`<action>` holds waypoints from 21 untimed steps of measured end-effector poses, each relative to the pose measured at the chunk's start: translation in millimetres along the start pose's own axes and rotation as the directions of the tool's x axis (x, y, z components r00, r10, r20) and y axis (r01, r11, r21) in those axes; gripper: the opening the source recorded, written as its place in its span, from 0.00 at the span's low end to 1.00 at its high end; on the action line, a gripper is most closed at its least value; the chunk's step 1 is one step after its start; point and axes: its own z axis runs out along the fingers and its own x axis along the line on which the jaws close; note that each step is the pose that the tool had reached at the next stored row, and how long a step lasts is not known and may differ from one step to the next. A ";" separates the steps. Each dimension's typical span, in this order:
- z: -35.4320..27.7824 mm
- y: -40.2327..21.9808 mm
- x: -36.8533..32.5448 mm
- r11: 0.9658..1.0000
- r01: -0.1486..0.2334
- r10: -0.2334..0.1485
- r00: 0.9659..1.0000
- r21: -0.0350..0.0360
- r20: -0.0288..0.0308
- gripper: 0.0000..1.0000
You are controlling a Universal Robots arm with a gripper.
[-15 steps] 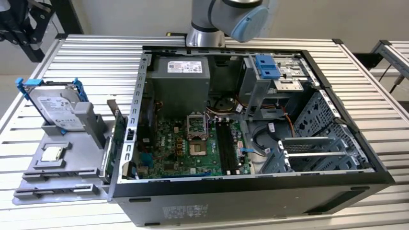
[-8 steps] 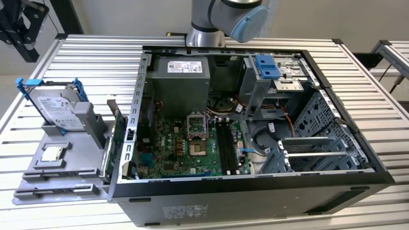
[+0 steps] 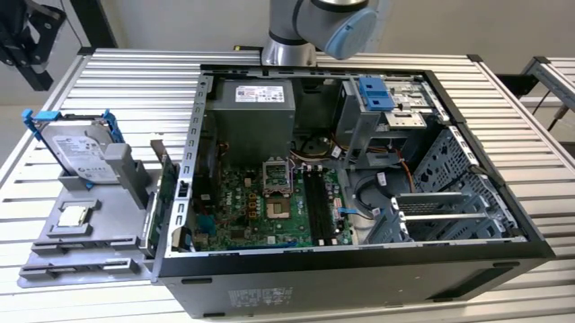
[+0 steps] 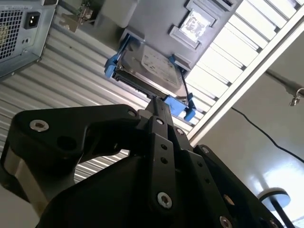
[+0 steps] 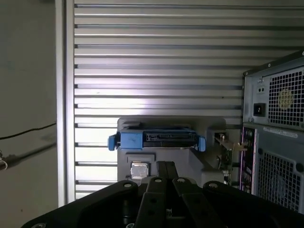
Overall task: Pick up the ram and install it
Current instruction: 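Reach for the ram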
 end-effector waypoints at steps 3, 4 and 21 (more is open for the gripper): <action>-0.3 -5.6 0.3 1.000 -0.004 0.004 1.000 0.000 0.000 0.00; -0.4 -7.7 0.3 1.000 -0.006 0.006 1.000 0.000 0.000 0.00; -2.1 -44.6 1.8 1.000 -0.026 0.026 1.000 0.000 0.001 0.00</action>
